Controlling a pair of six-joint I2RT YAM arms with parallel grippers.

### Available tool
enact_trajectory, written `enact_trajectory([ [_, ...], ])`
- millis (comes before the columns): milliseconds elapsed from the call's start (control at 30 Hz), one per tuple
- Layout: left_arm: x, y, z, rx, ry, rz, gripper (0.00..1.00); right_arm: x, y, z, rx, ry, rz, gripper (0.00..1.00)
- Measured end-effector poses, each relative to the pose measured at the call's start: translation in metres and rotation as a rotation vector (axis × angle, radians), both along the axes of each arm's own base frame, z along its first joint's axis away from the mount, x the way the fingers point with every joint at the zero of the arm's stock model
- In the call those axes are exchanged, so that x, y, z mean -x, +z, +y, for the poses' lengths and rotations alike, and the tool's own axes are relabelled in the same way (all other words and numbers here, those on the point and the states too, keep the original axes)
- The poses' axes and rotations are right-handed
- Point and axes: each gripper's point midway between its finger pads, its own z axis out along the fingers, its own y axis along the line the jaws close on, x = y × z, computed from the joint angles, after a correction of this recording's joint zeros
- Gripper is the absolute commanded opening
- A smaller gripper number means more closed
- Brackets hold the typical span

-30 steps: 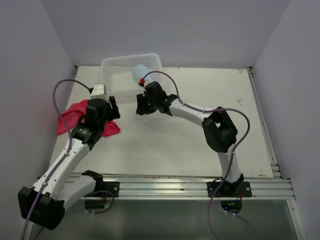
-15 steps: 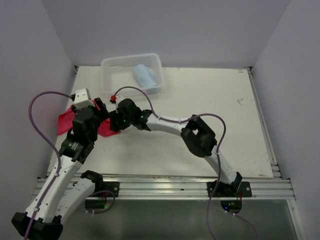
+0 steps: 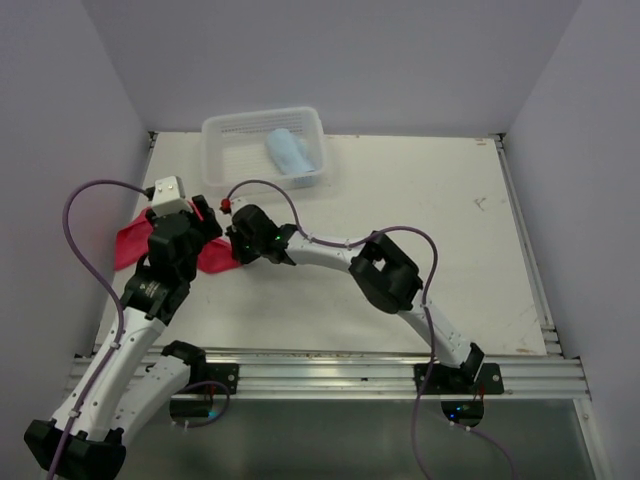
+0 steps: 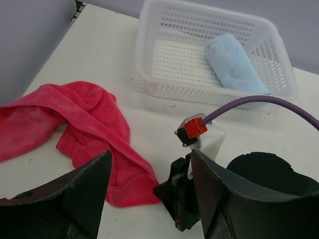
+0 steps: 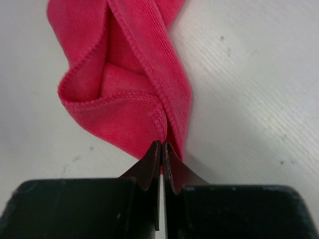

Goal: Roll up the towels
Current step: Move the towel to the center of the board

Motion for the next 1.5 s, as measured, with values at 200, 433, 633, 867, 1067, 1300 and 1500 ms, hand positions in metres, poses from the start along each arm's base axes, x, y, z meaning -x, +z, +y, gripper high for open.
enact_trajectory([
  [200,-0.001,-0.001,-0.002,0.001,-0.008,0.005,0.69,0.014,0.000,-0.049,0.091,-0.033,-0.012,0.00],
  [433,-0.002,-0.004,-0.004,0.001,-0.018,0.015,0.69,0.026,0.088,-0.139,0.032,-0.115,-0.082,0.00],
  [633,-0.005,-0.010,-0.008,-0.001,-0.034,0.037,0.68,-0.011,0.160,-0.281,-0.047,-0.410,-0.198,0.00],
  [867,-0.011,-0.025,-0.018,0.001,-0.078,0.090,0.68,-0.020,0.172,-0.382,0.018,-0.619,-0.242,0.00],
  [1067,-0.017,-0.050,-0.039,0.039,-0.163,0.172,0.68,-0.022,0.141,-0.423,0.143,-0.737,-0.184,0.00],
  [1300,-0.015,-0.090,-0.063,0.100,-0.250,0.309,0.68,-0.043,0.114,-0.493,0.209,-0.965,-0.087,0.00],
  [1500,-0.013,-0.117,-0.074,0.137,-0.274,0.410,0.67,-0.062,0.096,-0.519,0.234,-1.055,-0.018,0.00],
])
